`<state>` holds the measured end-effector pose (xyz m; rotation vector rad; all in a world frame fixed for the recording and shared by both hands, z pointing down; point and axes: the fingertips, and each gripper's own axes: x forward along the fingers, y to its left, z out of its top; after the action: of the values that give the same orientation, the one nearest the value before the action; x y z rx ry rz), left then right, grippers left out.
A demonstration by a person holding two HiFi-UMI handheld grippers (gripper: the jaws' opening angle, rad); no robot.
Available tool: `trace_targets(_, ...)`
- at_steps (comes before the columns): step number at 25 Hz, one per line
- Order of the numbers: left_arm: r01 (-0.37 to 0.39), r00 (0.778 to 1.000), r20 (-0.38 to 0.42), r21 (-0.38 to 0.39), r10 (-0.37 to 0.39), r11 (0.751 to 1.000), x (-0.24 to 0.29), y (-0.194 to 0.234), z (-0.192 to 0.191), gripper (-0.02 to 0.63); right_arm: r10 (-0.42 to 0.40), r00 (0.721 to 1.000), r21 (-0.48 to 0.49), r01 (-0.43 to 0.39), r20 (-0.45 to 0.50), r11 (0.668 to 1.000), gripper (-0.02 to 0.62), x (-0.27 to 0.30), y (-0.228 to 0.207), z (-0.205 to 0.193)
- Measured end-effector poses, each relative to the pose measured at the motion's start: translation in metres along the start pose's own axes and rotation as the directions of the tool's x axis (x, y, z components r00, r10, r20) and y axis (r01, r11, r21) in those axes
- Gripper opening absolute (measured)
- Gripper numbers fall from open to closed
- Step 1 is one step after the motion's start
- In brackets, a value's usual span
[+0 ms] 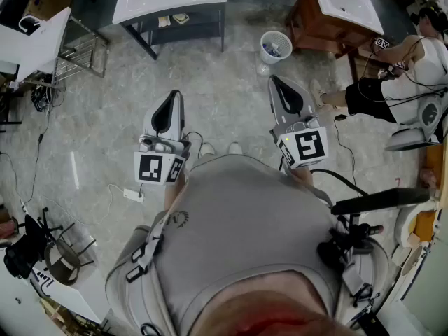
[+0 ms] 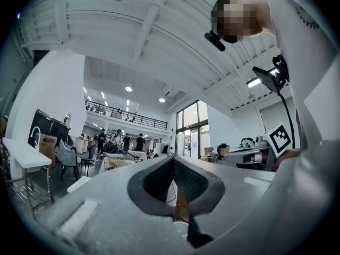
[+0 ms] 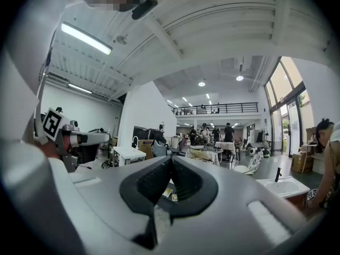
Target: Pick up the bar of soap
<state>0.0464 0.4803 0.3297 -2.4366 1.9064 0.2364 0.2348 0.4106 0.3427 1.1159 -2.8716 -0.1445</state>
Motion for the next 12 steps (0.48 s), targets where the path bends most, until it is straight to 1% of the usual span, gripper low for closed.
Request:
trace_targets(4,-0.006,1.0,-0.027,0.009,0.006,1.0,0.005,-0.041,0.006,0.0,0.039,0.999,-0.004,-0.039,0.014,0.999,-0.002,-0.017,-0.014,0.005)
trace_targets(9,-0.092,0.993,-0.074,0.027,0.094,0.995,-0.003,-0.053,0.004,0.0,0.056,0.998,0.039,-0.058,0.043,0.998,-0.002,-0.024,-0.041,-0.002)
trace_targets(12,-0.122,0.987,-0.097,0.054,0.127,0.991,-0.014,-0.058,0.007,0.0,0.071,0.997,0.087,-0.074,0.042,0.993,-0.002,-0.024,-0.048,-0.013)
